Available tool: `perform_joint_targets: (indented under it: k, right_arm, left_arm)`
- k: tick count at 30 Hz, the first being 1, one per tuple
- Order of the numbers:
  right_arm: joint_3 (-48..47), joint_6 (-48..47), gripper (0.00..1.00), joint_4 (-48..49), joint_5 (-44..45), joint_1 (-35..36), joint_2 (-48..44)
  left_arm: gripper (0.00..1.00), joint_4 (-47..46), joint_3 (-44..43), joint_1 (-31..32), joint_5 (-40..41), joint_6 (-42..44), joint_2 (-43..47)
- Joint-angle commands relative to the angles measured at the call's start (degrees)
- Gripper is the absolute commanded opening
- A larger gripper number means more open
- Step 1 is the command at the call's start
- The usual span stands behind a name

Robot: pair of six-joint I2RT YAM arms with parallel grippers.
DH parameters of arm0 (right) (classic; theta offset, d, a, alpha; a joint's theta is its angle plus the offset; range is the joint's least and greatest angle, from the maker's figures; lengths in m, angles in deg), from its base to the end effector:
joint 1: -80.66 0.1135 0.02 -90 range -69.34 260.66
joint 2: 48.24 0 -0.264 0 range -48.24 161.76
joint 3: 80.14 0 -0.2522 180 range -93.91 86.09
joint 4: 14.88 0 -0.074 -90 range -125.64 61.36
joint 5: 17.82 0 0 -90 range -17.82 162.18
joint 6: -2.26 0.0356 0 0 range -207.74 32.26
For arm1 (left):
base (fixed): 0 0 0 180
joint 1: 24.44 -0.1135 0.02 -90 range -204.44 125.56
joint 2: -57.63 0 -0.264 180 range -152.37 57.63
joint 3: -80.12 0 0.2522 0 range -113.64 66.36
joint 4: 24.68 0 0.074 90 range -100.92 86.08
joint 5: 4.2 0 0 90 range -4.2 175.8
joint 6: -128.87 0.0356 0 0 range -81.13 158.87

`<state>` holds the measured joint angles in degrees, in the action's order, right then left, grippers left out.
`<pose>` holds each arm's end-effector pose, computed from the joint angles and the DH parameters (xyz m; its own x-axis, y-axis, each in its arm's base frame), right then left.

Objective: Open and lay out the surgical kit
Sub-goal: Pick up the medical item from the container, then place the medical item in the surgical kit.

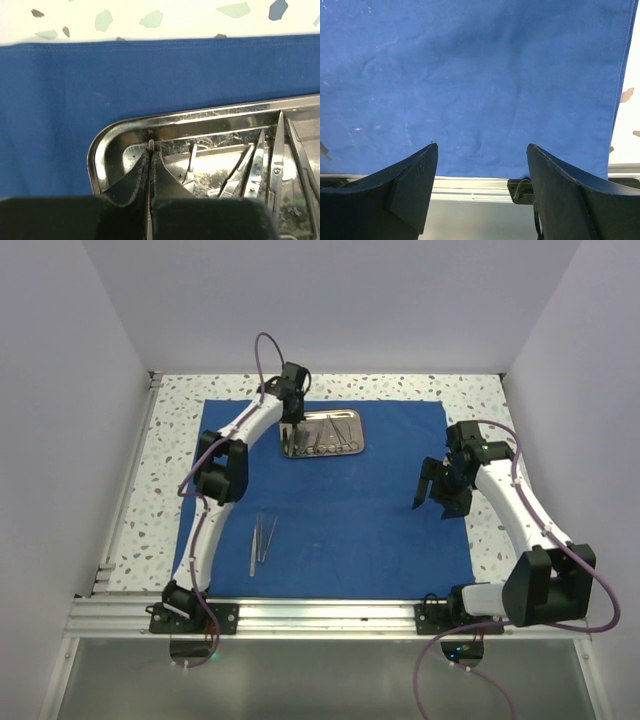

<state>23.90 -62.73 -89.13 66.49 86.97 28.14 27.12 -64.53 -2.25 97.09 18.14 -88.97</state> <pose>0.2371 0.0298 0.2627 -0.9259 0.3209 -0.1992 0.2825 0.9385 0.1984 0.5182 -0.2039 0.1624 -0.7915 -0.0520 -0.6089 -0.0182 0.9979 -0.0616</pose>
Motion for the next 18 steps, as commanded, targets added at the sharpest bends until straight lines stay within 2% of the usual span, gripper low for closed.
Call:
perform_joint_targets:
  k: [1,11,14,15,18]
  right_arm:
    - [-1.52,0.3,0.76,-0.07,-2.13,-0.33,-1.85]
    - [-2.93,1.17,0.75,1.86,-5.2,0.02,-1.14]
    - [-2.93,1.18,0.75,2.04,-5.29,0.02,-1.41]
    - [-2.93,1.09,0.75,1.95,-5.21,0.11,-1.41]
    - [-2.93,1.09,0.75,1.78,-4.77,0.2,-1.93]
  left_arm:
    - [0.0,3.02,3.36,-0.4,-7.51,-2.82,2.8]
    - [0.0,4.67,2.74,-0.49,-6.63,-6.07,16.34]
    - [0.0,5.03,10.28,-0.22,-6.45,-7.39,22.49]
    - [0.0,4.15,17.0,0.47,-6.02,-8.26,24.68]
    - [0.0,1.26,29.25,3.46,-4.26,-10.46,34.69]
